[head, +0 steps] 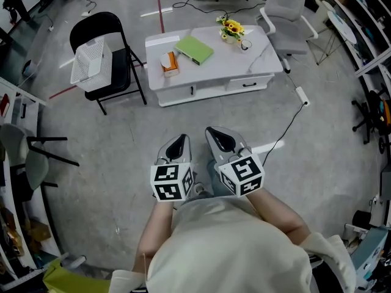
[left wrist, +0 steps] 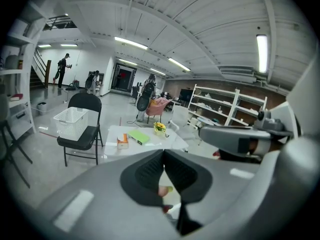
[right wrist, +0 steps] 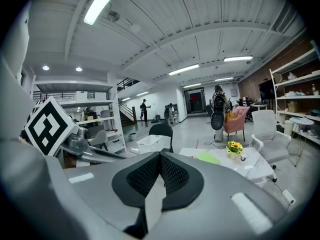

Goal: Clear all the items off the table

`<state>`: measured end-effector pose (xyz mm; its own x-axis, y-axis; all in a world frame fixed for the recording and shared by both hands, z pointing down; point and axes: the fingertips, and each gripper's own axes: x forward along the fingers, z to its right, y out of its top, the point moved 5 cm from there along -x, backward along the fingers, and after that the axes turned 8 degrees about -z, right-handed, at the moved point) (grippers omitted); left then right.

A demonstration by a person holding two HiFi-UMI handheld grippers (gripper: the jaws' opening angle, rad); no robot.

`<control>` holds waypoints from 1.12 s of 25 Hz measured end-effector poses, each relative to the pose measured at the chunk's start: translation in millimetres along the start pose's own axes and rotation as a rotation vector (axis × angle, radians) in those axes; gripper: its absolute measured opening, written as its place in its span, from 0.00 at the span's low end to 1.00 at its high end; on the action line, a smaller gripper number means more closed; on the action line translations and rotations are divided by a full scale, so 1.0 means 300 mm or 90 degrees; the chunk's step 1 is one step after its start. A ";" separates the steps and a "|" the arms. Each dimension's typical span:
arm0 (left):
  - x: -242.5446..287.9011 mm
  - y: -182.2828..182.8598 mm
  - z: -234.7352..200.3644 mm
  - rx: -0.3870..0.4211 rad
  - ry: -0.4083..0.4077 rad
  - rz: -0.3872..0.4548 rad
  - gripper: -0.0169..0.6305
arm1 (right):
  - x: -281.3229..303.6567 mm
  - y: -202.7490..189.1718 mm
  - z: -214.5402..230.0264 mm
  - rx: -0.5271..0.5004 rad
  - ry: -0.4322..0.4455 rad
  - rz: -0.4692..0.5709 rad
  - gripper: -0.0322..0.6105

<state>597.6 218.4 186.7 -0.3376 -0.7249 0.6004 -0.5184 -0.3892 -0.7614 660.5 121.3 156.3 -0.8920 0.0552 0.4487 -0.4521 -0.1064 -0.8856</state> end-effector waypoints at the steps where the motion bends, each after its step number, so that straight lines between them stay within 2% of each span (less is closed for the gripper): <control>1: 0.014 0.011 -0.004 -0.003 0.004 -0.001 0.04 | 0.015 0.008 0.012 -0.002 0.005 -0.002 0.05; 14: 0.220 0.164 -0.039 -0.026 0.036 -0.001 0.04 | 0.185 0.091 0.256 -0.004 0.020 -0.014 0.05; 24: 0.356 0.305 -0.034 -0.097 0.066 0.011 0.04 | 0.255 0.169 0.466 -0.013 0.045 -0.021 0.05; 28: 0.415 0.357 -0.020 -0.103 0.083 0.017 0.04 | 0.290 0.195 0.556 -0.013 0.052 -0.018 0.05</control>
<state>495.4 89.9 181.3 -0.4462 -0.6495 0.6157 -0.6236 -0.2678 -0.7344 556.3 -45.8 163.5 -0.8756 0.1383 0.4628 -0.4759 -0.0828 -0.8756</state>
